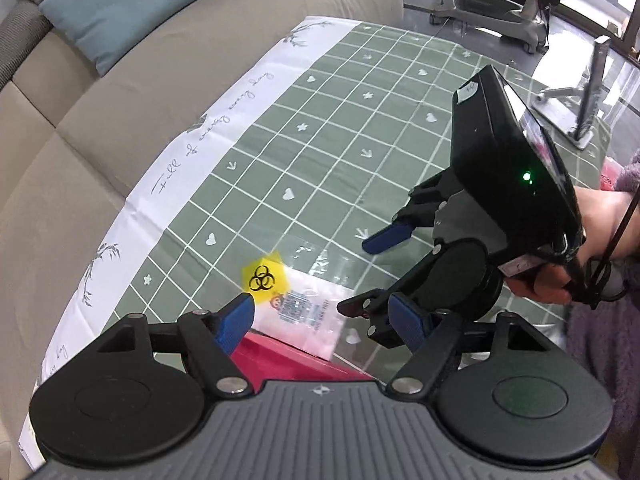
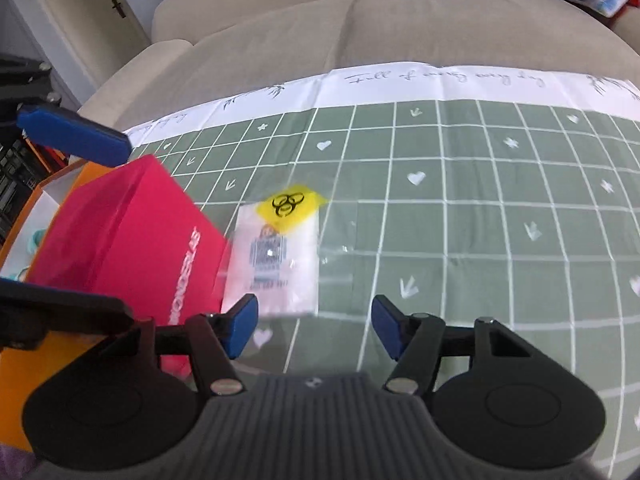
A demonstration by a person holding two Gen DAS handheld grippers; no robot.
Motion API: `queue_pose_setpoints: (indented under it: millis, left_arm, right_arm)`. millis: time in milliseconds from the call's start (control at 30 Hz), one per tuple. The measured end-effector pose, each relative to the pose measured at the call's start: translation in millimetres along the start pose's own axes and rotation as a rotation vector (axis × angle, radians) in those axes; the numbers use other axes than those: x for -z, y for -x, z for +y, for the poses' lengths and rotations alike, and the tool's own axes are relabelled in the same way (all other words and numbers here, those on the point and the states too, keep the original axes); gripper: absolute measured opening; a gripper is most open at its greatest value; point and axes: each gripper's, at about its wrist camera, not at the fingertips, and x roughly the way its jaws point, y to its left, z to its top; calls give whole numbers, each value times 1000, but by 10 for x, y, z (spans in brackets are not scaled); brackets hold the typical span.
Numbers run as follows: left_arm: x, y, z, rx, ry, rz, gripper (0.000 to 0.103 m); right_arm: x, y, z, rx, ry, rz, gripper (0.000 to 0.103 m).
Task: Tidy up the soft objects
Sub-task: 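Move the left tool to the grey cloth while the right tool moves to the biohazard bag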
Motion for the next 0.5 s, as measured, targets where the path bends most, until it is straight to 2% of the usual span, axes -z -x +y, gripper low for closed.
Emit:
queue_pose_setpoints:
  millis: [33,100,133,200,267,400,500]
  left_arm:
    - [-2,-17,36,1,11,-1,89]
    - [2,-57,94,18,30,-2,89]
    - [4,-74,108,22,33,-1,89]
    - [15,-108,130,12,39,-4,89]
    - [24,-128,157,15,53,-7,88]
    - [52,-131,167,21,48,-2,87]
    - [53,-129,117,29,19,16,87]
  right_arm:
    - [-29,-58,-12,-6,0,5,57]
    - [-64,-149,-50,-22,-11,13,40]
    - [-75,-186,-71,-26,-17,20,38]
    - [-74,-241,-91,-21,-15,27,22]
    - [-73,-261,-100,-2,2,17,0]
    - [-60,-126,-124,25,17,-28,0]
    - [-29,66,-195,39,-25,-44,0]
